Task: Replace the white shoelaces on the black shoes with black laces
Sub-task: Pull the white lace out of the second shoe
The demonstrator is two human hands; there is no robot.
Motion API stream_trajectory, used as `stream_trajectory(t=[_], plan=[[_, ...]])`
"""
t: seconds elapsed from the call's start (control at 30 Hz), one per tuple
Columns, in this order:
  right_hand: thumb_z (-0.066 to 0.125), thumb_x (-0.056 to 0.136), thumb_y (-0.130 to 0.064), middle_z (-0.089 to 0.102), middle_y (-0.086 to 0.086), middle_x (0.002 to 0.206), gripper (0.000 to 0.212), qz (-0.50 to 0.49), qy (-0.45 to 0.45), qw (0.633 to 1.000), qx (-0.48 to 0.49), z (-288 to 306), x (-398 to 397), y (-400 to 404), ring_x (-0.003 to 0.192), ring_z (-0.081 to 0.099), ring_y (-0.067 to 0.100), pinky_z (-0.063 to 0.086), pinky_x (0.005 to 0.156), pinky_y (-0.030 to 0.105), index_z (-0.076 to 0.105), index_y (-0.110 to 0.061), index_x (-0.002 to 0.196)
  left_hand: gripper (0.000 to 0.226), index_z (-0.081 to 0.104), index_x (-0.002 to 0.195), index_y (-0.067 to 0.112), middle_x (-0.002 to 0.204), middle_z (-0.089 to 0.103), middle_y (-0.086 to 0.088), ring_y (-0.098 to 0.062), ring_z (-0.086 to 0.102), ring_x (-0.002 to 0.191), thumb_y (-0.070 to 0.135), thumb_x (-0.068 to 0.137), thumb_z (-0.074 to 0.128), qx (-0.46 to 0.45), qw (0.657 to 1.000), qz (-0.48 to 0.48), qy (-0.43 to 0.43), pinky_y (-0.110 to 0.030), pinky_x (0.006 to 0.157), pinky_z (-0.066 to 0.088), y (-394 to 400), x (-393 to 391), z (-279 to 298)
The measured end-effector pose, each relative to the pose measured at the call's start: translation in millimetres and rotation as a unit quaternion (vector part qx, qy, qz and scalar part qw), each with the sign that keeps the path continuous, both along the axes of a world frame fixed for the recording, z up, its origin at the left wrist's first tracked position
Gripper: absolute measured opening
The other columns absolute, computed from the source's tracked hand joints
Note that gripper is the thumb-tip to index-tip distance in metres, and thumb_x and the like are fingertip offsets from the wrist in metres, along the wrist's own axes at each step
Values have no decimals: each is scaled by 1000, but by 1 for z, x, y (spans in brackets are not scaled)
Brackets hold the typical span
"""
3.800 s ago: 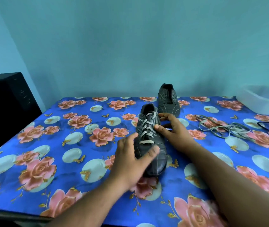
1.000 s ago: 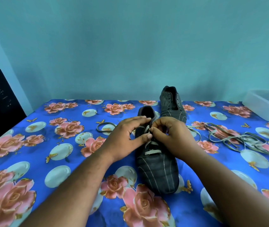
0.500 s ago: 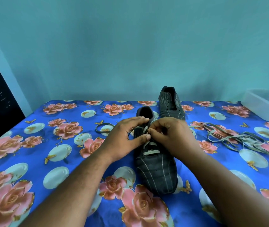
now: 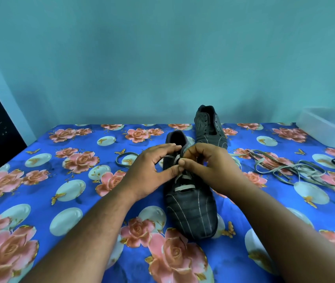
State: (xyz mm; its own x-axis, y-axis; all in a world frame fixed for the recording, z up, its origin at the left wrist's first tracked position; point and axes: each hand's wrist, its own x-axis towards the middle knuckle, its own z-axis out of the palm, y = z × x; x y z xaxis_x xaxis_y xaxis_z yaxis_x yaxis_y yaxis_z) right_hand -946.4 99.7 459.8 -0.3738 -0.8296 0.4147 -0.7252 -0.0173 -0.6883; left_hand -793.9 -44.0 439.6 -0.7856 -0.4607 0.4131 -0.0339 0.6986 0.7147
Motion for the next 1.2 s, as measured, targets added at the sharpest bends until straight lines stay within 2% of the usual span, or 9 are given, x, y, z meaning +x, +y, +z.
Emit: stream_trajectory(t=[0.1, 0.27, 0.53, 0.63, 0.73, 0.87, 0.97, 1.1, 1.2], plan=[[75, 91, -32, 69, -5, 73, 15, 0, 3, 1000, -13, 1, 2, 0, 68, 63, 15, 53, 65, 36, 72, -22, 80, 58, 63, 135, 37, 140, 59, 19, 6, 46, 135, 50, 80, 76, 7, 1000, 0, -3, -30, 118, 37, -1, 1, 0], [58, 97, -18, 50, 7, 72, 21, 97, -277, 956, 24, 8, 4, 5, 69, 45, 17, 39, 60, 22, 57, -5, 81, 58, 62, 135, 38, 143, 57, 17, 8, 45, 135, 52, 79, 74, 2, 1000, -8, -9, -21, 117, 33, 3, 0, 3], [76, 89, -28, 66, 8, 82, 13, 17, -110, 994, -2, 11, 6, 6, 73, 60, 15, 47, 68, 28, 74, -24, 78, 57, 62, 134, 40, 136, 56, 25, 14, 42, 132, 50, 79, 75, 6, 1000, -1, -13, -6, 108, 29, 3, 1, 4], [62, 99, -18, 60, -7, 71, 18, 70, -204, 977, 4, 20, 7, 14, 61, 56, 1, 43, 56, 10, 65, -7, 84, 57, 63, 132, 41, 137, 58, 23, 9, 46, 133, 53, 78, 75, 10, 1000, -1, -8, -20, 114, 34, 4, 0, 3], [54, 103, -14, 47, -12, 56, 26, 81, -297, 951, 5, 23, 12, 15, 46, 43, -1, 34, 41, 8, 53, -1, 81, 57, 64, 132, 39, 139, 60, 19, 5, 47, 135, 53, 78, 76, 14, 1000, -1, -5, -30, 118, 36, 5, 0, 2], [76, 88, -39, 51, -10, 61, 32, -21, -47, 998, 25, 10, 9, 3, 57, 45, 4, 36, 53, 17, 61, -19, 69, 53, 63, 134, 36, 140, 59, 17, 5, 47, 134, 40, 83, 80, -1, 1000, 5, -5, -28, 118, 36, 4, 1, 3], [74, 91, -33, 59, -13, 71, 22, -18, -11, 1000, -23, 9, 7, 2, 70, 55, 4, 40, 63, 15, 68, -37, 70, 51, 62, 131, 41, 138, 60, 18, 6, 47, 133, 37, 83, 81, -2, 1000, 5, -4, -24, 116, 36, 4, 1, 4], [61, 100, -14, 55, 3, 70, 29, 76, -212, 968, -113, 16, 13, 4, 69, 50, 11, 41, 66, 16, 61, -5, 72, 49, 63, 127, 45, 135, 61, 20, 7, 48, 131, 42, 82, 81, 15, 1000, 3, -2, -20, 113, 36, 5, 1, 4], [58, 96, -17, 49, 7, 63, 30, 87, -286, 942, -150, 21, 12, 7, 64, 49, 14, 42, 66, 21, 52, -4, 69, 52, 65, 131, 39, 137, 60, 21, 8, 47, 132, 45, 81, 80, 18, 1000, 4, -7, -18, 111, 35, 5, 1, 4]])
